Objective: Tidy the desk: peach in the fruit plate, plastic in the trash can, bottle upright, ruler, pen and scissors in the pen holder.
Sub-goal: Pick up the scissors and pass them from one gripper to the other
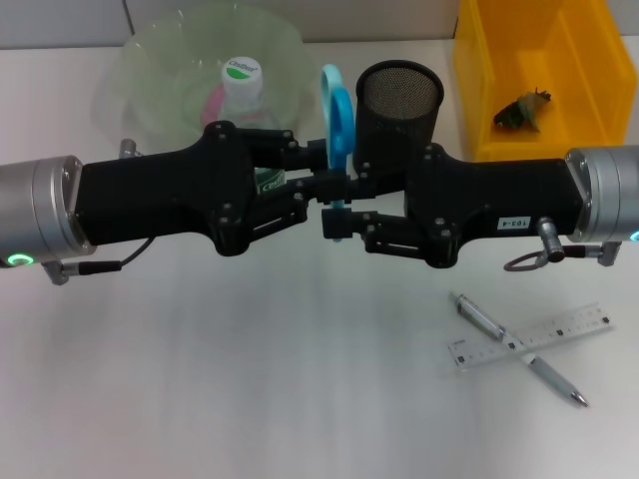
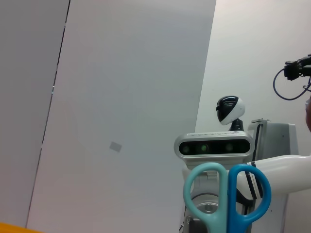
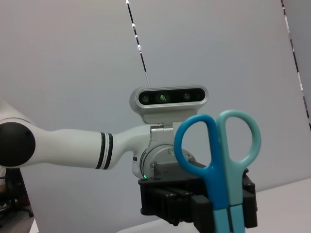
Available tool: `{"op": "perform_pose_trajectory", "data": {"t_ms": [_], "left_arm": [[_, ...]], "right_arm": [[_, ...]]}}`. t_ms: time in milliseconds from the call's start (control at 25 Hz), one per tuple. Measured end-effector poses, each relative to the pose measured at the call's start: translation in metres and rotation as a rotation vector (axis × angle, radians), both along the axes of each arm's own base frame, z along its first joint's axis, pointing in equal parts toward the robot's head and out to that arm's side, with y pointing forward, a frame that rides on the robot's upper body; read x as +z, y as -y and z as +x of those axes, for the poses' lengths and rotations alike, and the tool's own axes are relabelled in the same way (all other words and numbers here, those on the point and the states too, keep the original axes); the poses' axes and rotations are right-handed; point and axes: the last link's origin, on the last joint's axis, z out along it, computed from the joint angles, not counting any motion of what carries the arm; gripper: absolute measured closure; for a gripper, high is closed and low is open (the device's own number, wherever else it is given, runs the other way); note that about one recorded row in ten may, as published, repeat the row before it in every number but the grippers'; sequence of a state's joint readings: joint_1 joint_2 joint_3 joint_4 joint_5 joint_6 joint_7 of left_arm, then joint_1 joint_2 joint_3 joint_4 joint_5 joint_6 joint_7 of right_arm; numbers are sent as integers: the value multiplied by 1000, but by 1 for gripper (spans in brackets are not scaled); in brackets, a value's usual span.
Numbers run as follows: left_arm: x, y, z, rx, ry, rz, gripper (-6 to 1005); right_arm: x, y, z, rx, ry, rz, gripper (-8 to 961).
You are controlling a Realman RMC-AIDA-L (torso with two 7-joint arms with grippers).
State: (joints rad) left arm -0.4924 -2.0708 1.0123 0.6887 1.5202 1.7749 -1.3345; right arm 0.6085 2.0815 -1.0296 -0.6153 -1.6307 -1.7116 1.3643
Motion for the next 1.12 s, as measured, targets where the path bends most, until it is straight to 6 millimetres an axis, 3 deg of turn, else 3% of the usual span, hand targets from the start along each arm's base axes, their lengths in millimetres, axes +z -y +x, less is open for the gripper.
{"op": "perform_pose_trajectory", "data": {"t_ms": [200, 280, 1000, 1120], "left_arm": [[0, 0, 0, 0, 0, 0, 742], [0, 0, 0, 0, 0, 0, 742], [0, 0, 0, 9, 1, -8, 737], [0, 0, 0, 6, 3, -11, 563]], "right_arm": [[0, 0, 0, 10, 0, 6, 608], [0, 0, 0, 12, -1, 7, 745], [0, 0, 0, 12, 0, 10, 761], [0, 0, 0, 11, -2, 12, 760]]}}
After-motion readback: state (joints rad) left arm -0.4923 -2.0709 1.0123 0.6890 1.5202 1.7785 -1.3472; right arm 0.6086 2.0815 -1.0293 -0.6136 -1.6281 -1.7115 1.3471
